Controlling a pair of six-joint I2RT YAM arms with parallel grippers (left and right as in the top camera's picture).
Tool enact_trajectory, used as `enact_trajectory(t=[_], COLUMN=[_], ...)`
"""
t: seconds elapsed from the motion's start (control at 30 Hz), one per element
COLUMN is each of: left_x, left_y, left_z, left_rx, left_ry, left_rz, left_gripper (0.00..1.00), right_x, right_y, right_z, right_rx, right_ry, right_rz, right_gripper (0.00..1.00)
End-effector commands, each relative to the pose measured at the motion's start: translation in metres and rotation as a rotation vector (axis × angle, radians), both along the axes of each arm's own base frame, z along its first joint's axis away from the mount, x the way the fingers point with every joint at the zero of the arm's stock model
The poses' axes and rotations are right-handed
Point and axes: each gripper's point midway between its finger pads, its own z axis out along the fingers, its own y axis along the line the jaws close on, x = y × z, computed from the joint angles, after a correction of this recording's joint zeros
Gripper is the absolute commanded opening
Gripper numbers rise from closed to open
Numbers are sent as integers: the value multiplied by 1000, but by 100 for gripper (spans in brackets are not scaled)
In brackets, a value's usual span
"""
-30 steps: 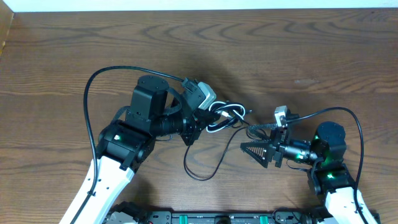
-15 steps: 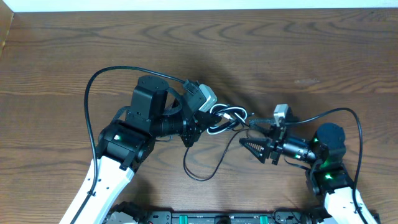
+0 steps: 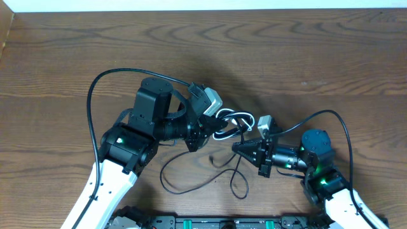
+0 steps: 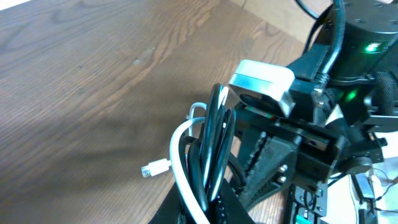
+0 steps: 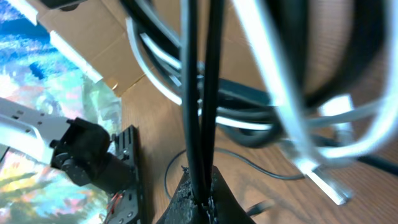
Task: Untangle cables
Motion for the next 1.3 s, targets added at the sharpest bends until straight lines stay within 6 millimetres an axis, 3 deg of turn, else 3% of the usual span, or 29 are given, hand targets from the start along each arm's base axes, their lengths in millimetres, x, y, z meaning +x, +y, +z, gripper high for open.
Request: enact_trajectory(t=[0.0, 0.13, 0.17, 0.2, 0.23, 0.43, 0.57, 0.7, 0.8, 0.93, 1.07, 1.13, 1.27], left_x=[3, 2, 2, 3, 3, 5, 18, 31, 35, 35, 35, 35, 17], left_y=[2, 4, 6, 7, 9, 12, 24, 36, 39, 39, 39, 38, 25], left_z=[5, 0, -2, -5, -8, -12, -20, -26, -27, -26, -26, -26, -22], left_rx=[4, 22, 34, 48, 60, 85, 157, 208, 210, 200, 200, 200, 193], left_ry=[-21, 0, 4, 11, 16, 9, -19, -18, 2, 15, 15, 13, -85], left_rz=[11, 21, 30, 41, 51, 61, 148, 249, 294, 306, 306, 300, 96], left_gripper=[22, 25, 23, 12, 8, 8, 8, 8, 8, 8, 8, 8, 8], right_x=[2, 11, 11, 11, 11, 11, 13, 4, -11, -10, -7, -7, -3], right_y=[2, 0, 0, 1, 1, -1, -6, -7, -2, -2, -3, -3, -4], right_z=[5, 7, 8, 9, 9, 2, -17, -30, -25, -26, -28, -28, -24], right_rx=[9, 11, 14, 17, 17, -5, -61, -97, -69, -72, -79, -78, -51], right_ry=[4, 4, -3, -7, -7, 10, 86, 142, 156, 159, 157, 157, 219], right_rz=[-6, -57, -57, -57, -57, -60, -102, -76, 10, 6, -14, -14, -46], right_gripper=[1, 1, 1, 1, 1, 1, 6, 1, 1, 12, 45, 54, 65])
